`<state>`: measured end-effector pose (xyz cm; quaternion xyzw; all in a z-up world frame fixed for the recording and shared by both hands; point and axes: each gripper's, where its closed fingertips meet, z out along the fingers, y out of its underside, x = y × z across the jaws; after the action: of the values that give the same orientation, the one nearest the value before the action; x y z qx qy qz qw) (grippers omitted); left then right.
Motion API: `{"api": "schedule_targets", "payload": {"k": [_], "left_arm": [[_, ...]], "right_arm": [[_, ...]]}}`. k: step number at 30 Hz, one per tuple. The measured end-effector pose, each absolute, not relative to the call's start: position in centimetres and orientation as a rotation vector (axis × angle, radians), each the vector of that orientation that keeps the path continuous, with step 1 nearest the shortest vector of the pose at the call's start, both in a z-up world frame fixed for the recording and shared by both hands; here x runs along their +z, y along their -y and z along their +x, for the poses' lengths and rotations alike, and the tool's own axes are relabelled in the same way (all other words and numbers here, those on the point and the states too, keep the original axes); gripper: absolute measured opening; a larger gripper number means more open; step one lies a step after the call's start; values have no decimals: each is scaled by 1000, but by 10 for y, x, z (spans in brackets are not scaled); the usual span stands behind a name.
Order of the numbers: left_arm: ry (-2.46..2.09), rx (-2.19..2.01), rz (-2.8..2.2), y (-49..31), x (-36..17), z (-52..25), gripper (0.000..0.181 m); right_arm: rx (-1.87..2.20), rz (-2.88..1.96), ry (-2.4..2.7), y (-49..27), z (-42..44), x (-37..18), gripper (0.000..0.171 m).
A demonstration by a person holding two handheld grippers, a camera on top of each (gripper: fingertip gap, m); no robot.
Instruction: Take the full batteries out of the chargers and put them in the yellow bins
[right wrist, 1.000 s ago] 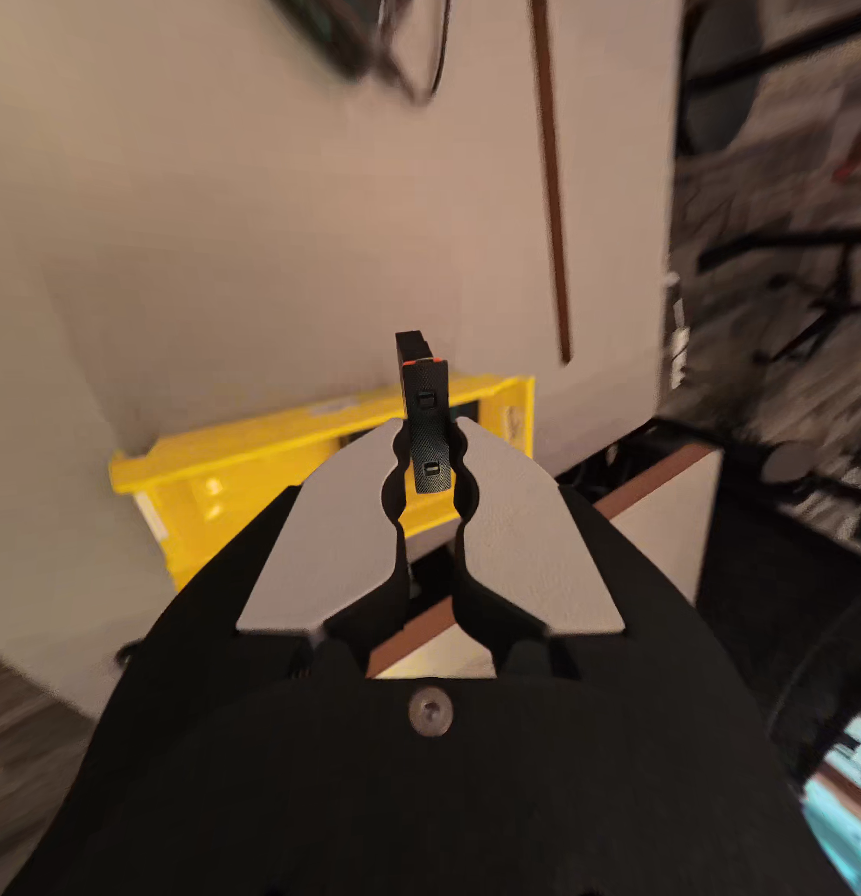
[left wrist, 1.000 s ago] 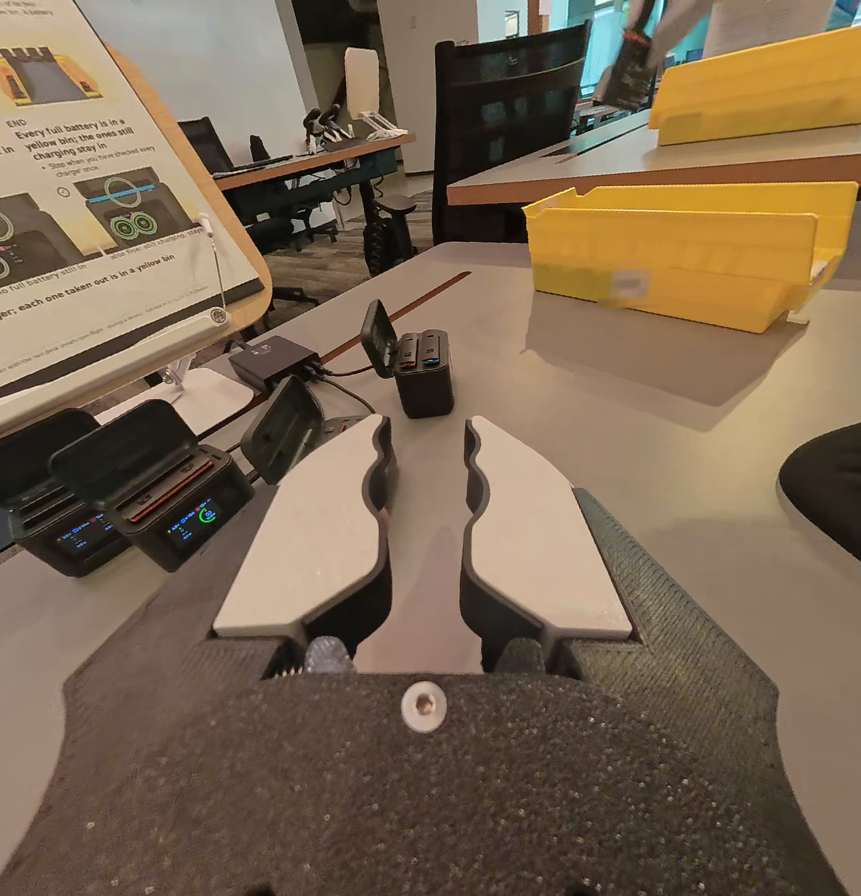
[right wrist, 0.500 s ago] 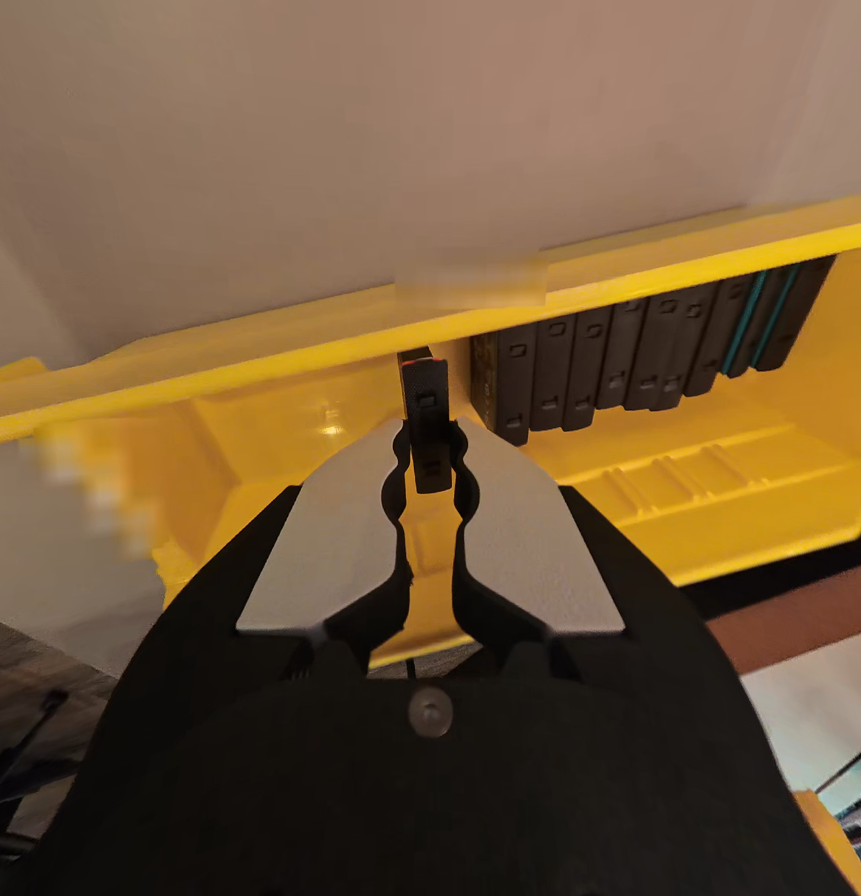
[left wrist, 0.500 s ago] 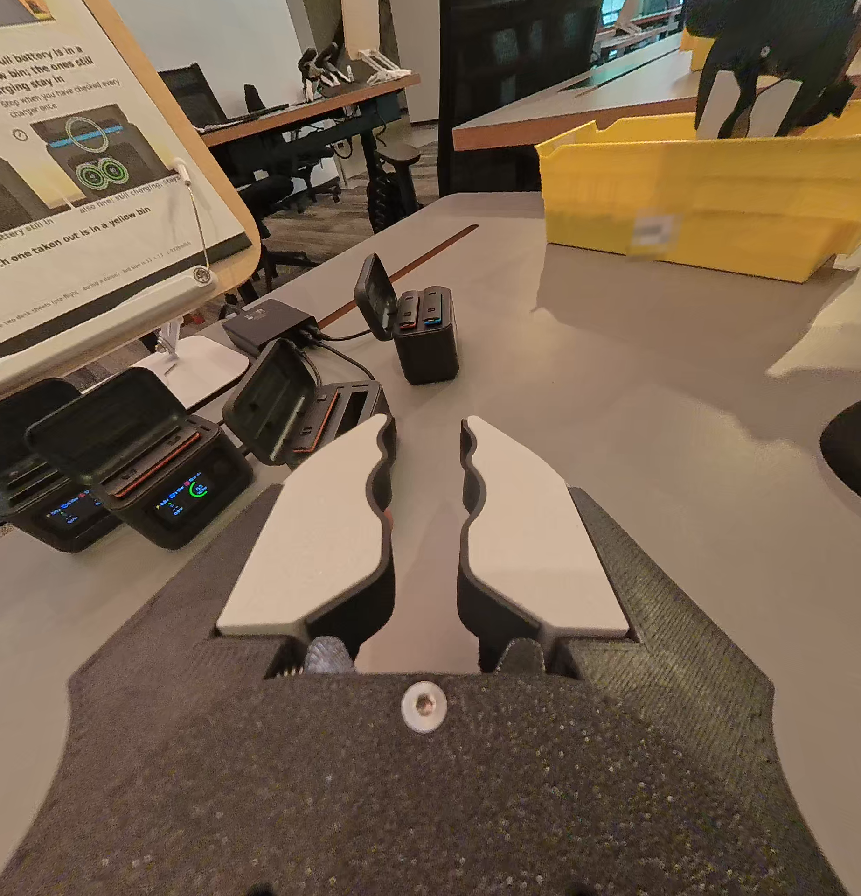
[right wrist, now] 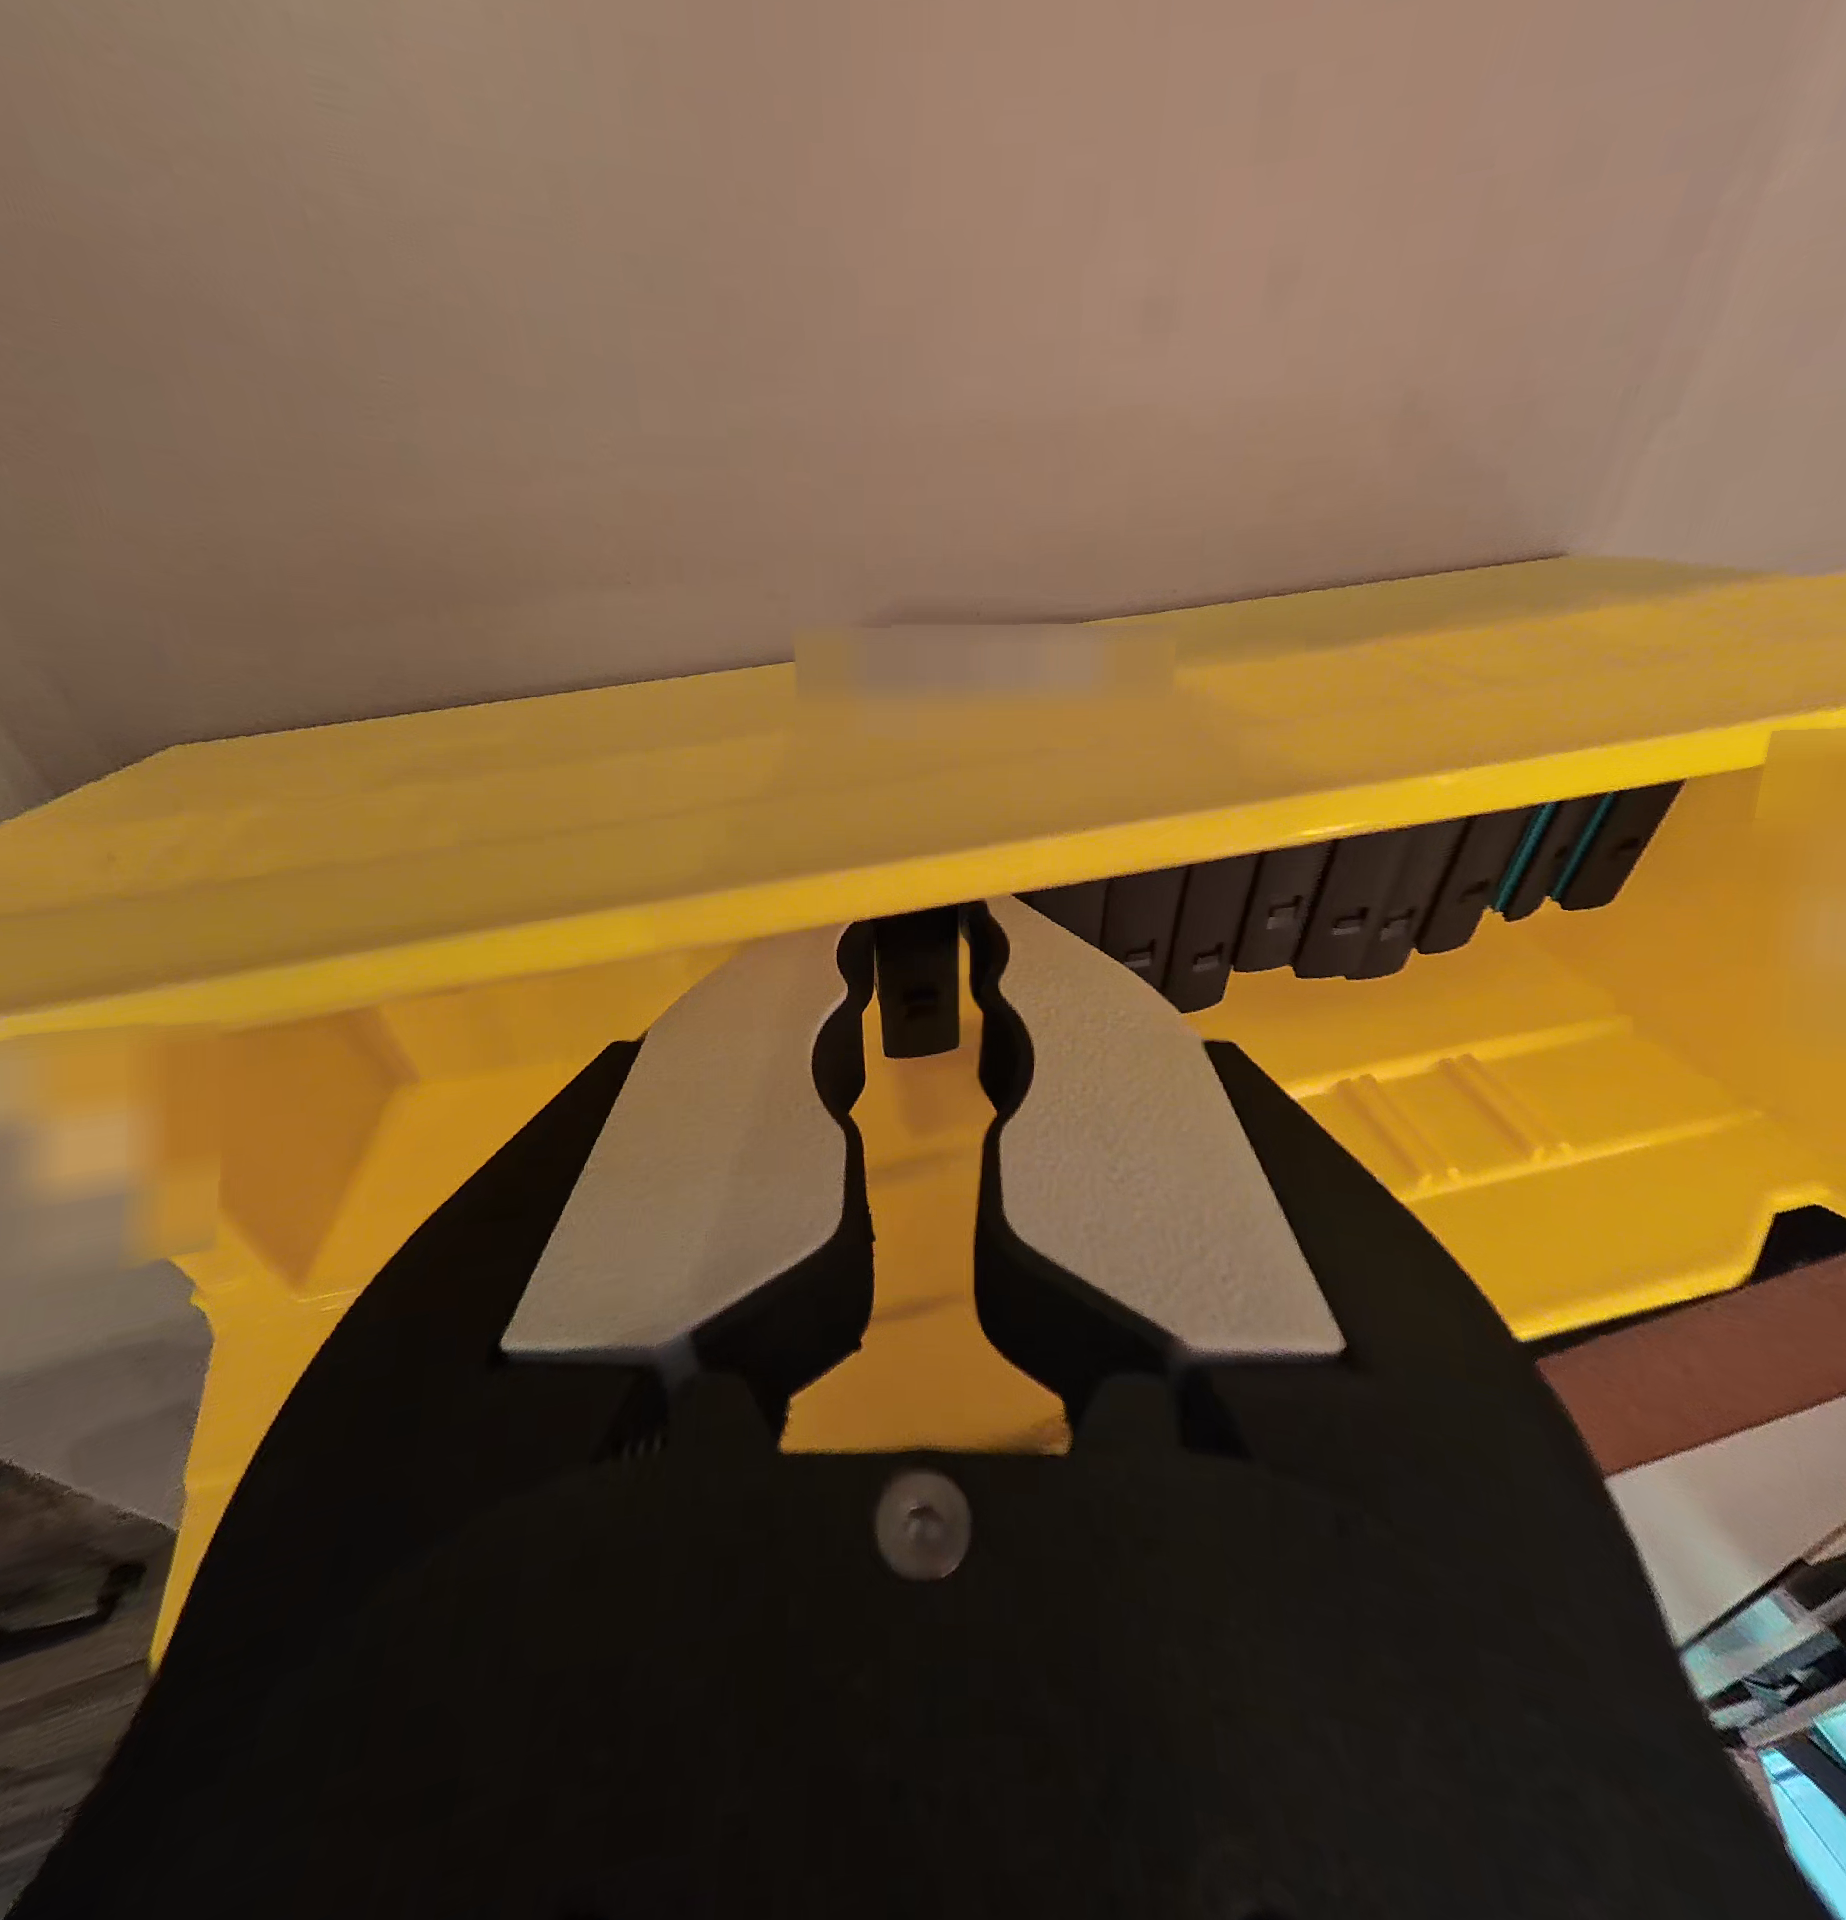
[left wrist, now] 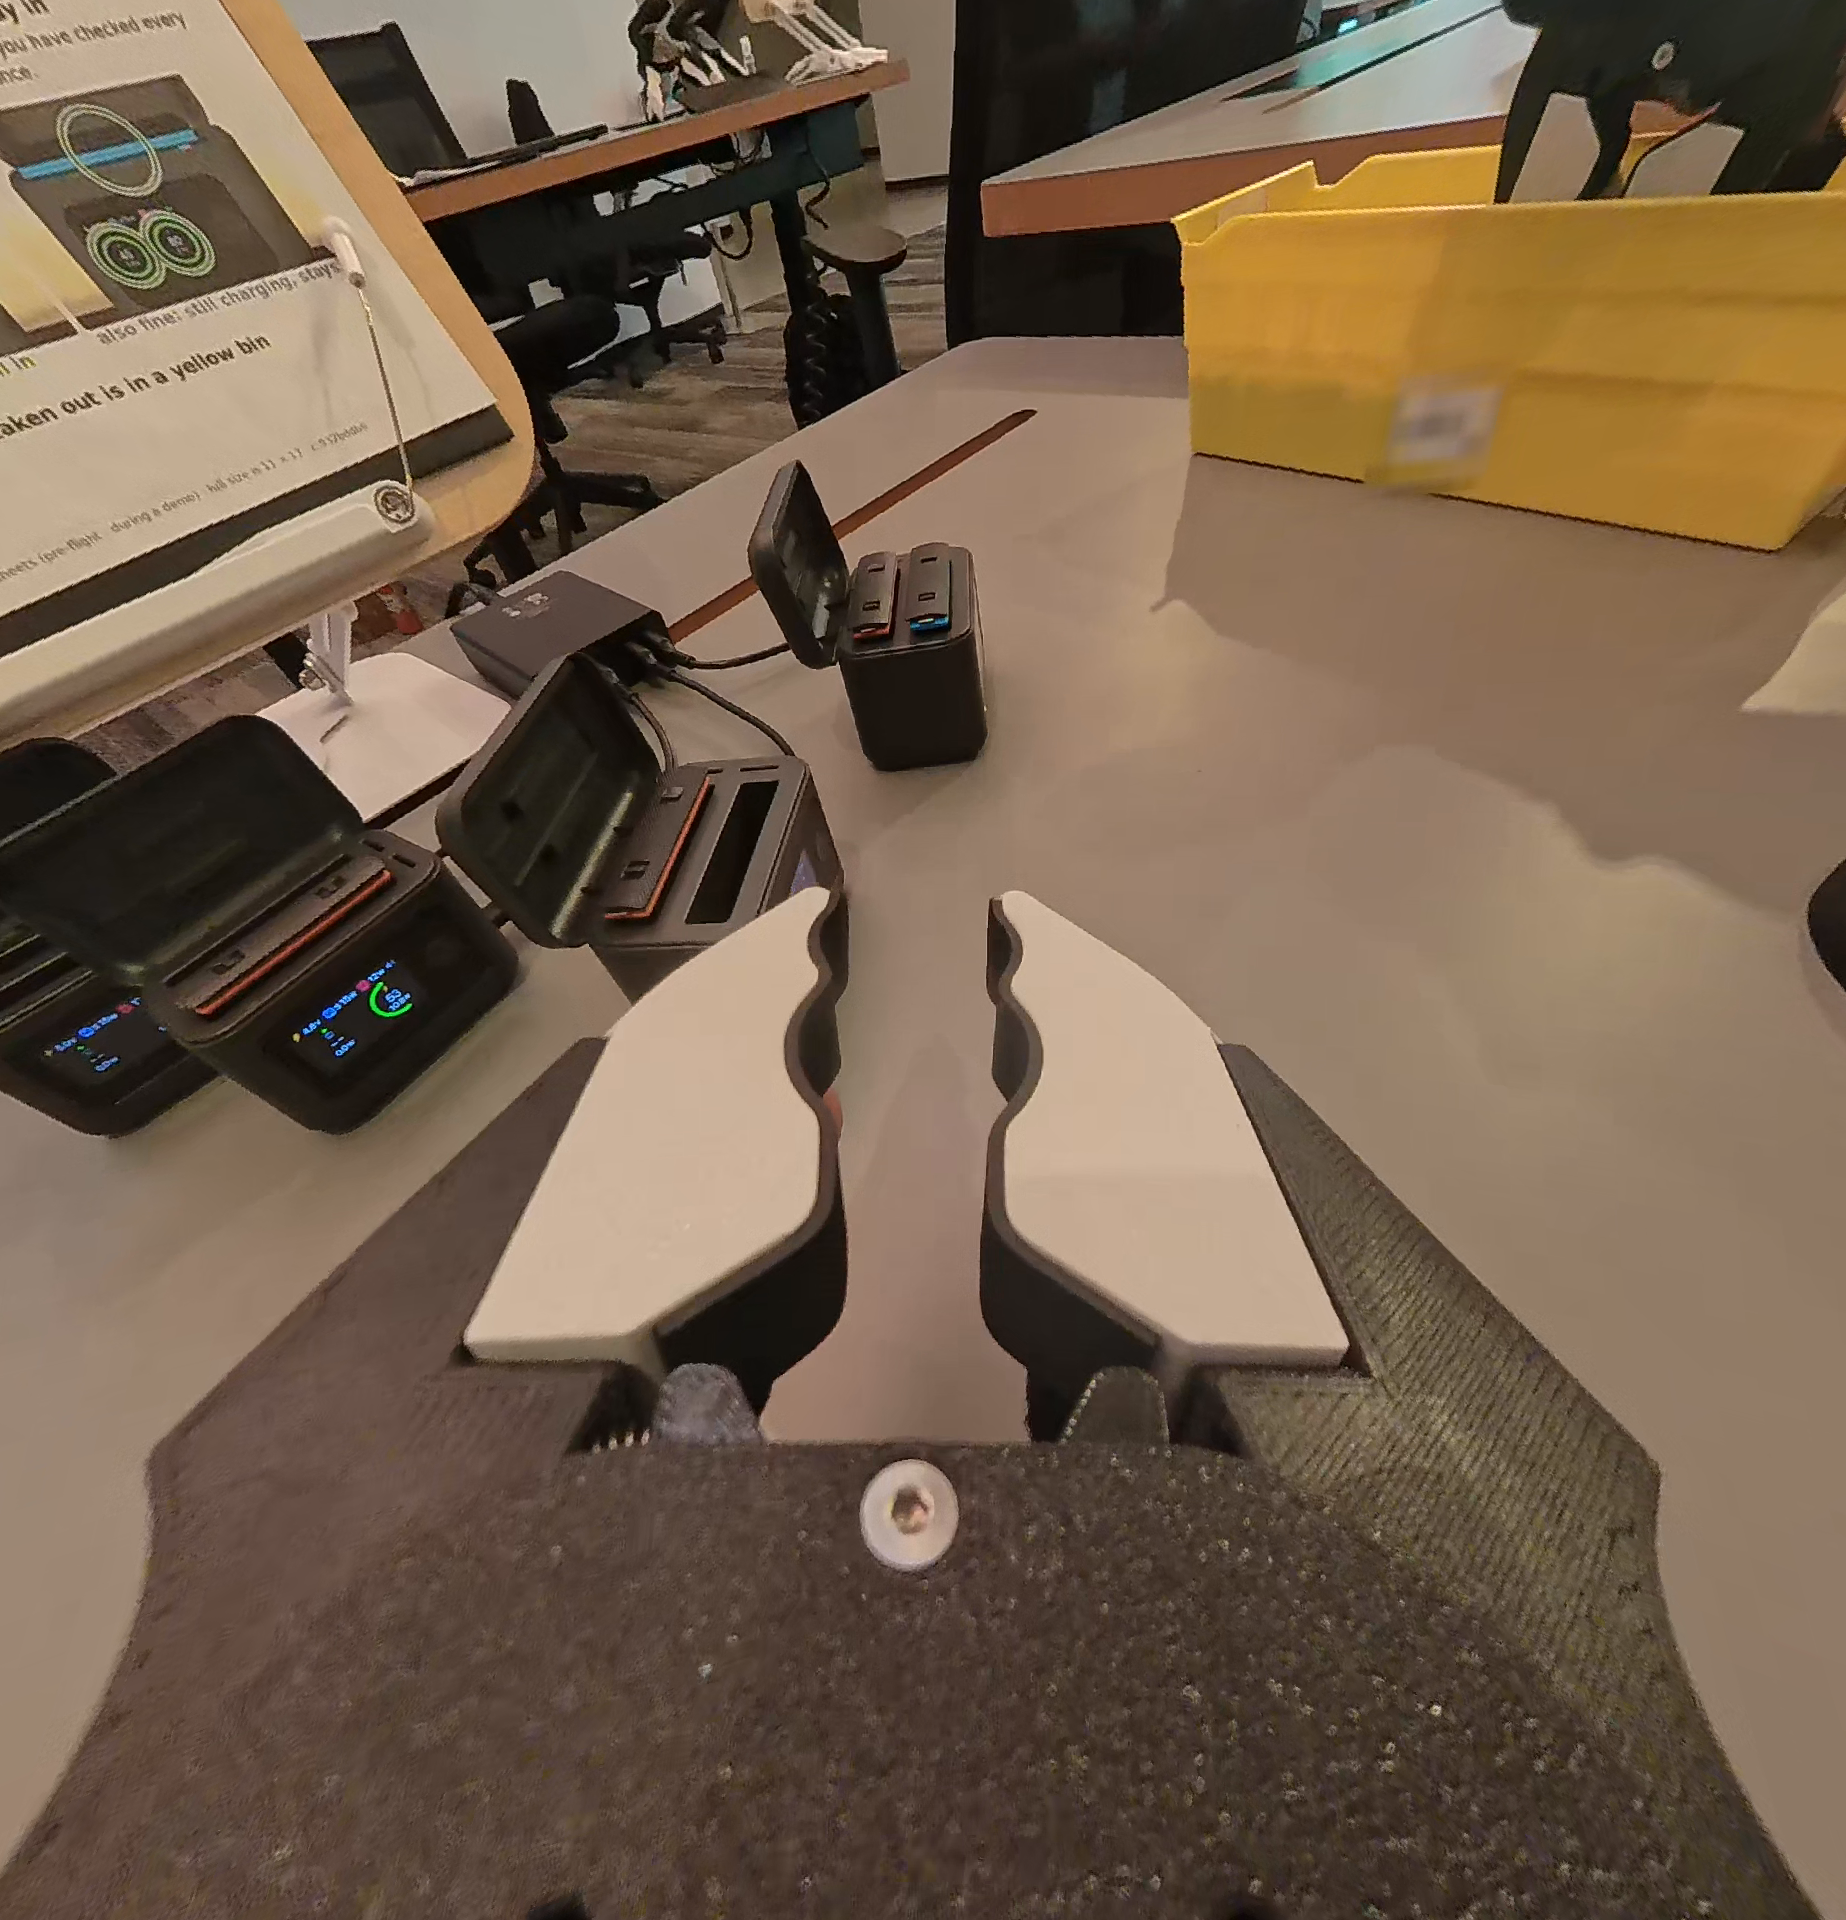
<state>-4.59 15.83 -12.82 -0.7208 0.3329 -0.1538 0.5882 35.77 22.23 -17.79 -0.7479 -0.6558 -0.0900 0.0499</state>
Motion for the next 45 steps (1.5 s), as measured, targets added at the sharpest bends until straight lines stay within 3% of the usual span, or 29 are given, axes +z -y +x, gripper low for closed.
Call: {"api": "schedule_targets", "payload": {"k": [7, 13, 18, 23, 33, 41, 45], "left_arm": [[-778, -350, -1689, -159, -131, -47, 25], [-752, -327, -1702, -164, -132, -54, 25], [-719, -296, -1738, -170, -137, -63, 26], [-679, -269, -1785, -178, -145, -72, 37], [-716, -197, -2017, -215, -186, -75, 71], [-703, -169, -2044, -234, -189, -73, 71], [-695, -152, -2048, -238, -190, -74, 70]], "right_arm": [[-268, -2261, 1951, -227, 351, -157, 23], [-323, -2105, 1781, -255, 324, -93, 23], [-277, -1953, 1580, -271, 264, -37, 23], [-23, -1851, 1472, -256, 175, -24, 33], [249, -1876, 1226, -256, 82, -90, 65], [312, -2057, 1046, -282, 91, -165, 91], [352, -2065, 966, -295, 87, -180, 94]]}}
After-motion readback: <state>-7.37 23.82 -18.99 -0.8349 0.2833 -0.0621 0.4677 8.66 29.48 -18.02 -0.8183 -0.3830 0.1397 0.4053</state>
